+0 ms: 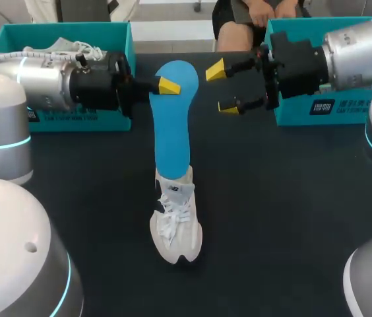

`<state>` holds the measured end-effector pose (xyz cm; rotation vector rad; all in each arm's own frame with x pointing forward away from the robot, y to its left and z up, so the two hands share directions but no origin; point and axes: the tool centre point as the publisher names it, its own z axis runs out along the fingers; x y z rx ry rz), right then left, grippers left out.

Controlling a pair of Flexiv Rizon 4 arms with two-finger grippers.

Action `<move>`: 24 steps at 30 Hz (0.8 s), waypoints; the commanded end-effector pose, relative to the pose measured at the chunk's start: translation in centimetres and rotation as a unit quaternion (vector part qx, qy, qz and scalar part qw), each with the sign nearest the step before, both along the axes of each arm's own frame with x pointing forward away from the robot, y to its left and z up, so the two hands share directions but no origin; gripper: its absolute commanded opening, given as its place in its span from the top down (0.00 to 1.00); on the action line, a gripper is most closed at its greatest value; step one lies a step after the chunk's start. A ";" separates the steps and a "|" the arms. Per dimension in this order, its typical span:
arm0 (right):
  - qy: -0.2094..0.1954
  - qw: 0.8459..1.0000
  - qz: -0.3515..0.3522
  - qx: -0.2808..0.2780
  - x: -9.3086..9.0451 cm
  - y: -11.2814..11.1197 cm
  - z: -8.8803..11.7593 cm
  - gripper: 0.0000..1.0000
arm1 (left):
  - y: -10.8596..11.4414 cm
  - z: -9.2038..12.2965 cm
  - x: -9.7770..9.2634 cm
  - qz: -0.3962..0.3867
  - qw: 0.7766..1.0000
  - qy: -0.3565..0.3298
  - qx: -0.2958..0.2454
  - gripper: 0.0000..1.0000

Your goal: Take the shoe out of the shoebox, open the shoe tongue, remove and reinsert the insole, then place the shoe into the shoebox

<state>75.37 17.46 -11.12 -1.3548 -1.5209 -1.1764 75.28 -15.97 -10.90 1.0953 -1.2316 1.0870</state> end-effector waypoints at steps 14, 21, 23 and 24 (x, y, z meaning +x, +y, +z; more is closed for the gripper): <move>-0.018 0.997 -0.008 0.072 -0.4 -1.3 -0.7 0.00 | 0.0 0.0 -0.1 0.000 1.000 0.000 0.001 1.00; -0.018 0.997 -0.008 0.072 -0.4 -1.3 -0.7 0.00 | 0.4 -0.7 0.9 0.005 0.984 -0.174 -0.024 1.00; -0.018 0.997 -0.008 0.072 -0.4 -1.3 -0.7 0.00 | 0.4 -0.7 1.5 0.030 0.963 -0.265 -0.047 1.00; -0.018 0.997 -0.008 0.072 -0.4 -1.3 -0.7 0.00 | 0.5 -0.7 1.6 0.035 0.949 -0.307 -0.053 1.00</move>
